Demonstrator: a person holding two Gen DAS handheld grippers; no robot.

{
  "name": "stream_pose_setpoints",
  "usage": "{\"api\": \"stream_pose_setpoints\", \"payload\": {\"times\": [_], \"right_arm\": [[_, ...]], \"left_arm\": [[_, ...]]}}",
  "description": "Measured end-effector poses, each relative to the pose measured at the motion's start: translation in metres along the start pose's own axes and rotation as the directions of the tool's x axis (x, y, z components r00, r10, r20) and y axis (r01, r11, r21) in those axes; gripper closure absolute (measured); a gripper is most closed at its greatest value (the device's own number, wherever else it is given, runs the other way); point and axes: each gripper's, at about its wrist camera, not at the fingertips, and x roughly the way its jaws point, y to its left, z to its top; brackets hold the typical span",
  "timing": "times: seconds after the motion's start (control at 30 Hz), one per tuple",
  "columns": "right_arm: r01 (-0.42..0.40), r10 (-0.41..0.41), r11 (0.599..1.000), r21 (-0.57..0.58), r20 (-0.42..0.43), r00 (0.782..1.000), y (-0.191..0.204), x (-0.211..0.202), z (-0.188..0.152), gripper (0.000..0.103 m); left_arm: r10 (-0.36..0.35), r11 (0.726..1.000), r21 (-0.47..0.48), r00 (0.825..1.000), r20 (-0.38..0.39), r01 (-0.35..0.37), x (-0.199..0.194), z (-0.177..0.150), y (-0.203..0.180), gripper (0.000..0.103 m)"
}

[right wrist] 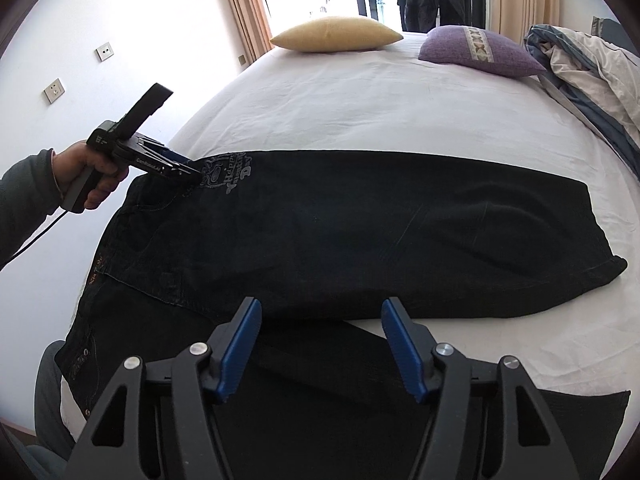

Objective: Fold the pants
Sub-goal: 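Grasp the jeans waistband with the left tool while the right tool grasps the hem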

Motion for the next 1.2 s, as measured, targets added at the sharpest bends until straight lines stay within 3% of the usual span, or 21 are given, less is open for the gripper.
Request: {"api": "stream_pose_setpoints", "payload": {"times": [0.03,0.17,0.23,0.33,0.5,0.57,0.67,0.77,0.97,1.13,1.2], "right_arm": [[-0.004,0.004,1.000,-0.007,0.003,1.000,0.001,0.001,0.003,0.037],[-0.027,0.027,0.999,-0.033,0.014,1.000,0.003,0.006,0.017,0.037],[-0.032,0.033,0.998,-0.063,0.019,0.999,0.006,0.009,0.028,0.037],[-0.033,0.038,0.988,-0.150,0.032,0.999,0.016,0.014,0.048,0.040],[-0.062,0.078,0.947,-0.314,0.040,0.996,0.034,0.027,0.086,0.041],[-0.072,0.087,0.923,-0.377,0.021,0.996,0.039,0.039,0.099,0.043],[-0.056,0.053,0.892,-0.449,-0.020,0.998,0.042,0.062,0.118,0.055],[-0.036,0.017,0.861,-0.508,-0.041,0.999,0.045,0.080,0.133,0.056],[-0.011,-0.056,0.777,-0.630,-0.087,0.995,0.048,0.103,0.142,0.056],[-0.051,-0.072,0.739,-0.672,-0.154,0.985,0.049,0.117,0.142,0.056],[-0.065,-0.077,0.719,-0.692,-0.172,0.982,0.053,0.121,0.140,0.064]], "left_arm": [[-0.002,1.000,-0.010,1.000,-0.001,0.002,0.000,0.002,0.003,0.063],[-0.012,1.000,-0.014,1.000,-0.015,0.012,0.000,0.006,0.010,0.072],[-0.015,1.000,-0.005,1.000,-0.015,0.015,0.001,0.006,0.008,0.086],[0.020,0.999,0.027,1.000,0.014,-0.020,-0.005,-0.003,-0.006,0.094],[0.130,0.986,0.085,0.983,0.130,-0.142,-0.025,-0.020,-0.029,0.095],[0.166,0.977,0.101,0.967,0.192,-0.188,-0.037,-0.029,-0.044,0.095],[0.192,0.962,0.140,0.946,0.260,-0.234,-0.052,-0.045,-0.067,0.095],[0.239,0.926,0.205,0.914,0.329,-0.316,-0.060,-0.066,-0.096,0.095],[0.248,0.898,0.251,0.888,0.388,-0.361,-0.073,-0.093,-0.115,0.095],[0.243,0.893,0.263,0.884,0.400,-0.365,-0.081,-0.106,-0.125,0.095],[0.238,0.895,0.263,0.883,0.404,-0.361,-0.082,-0.109,-0.124,0.095]]}}
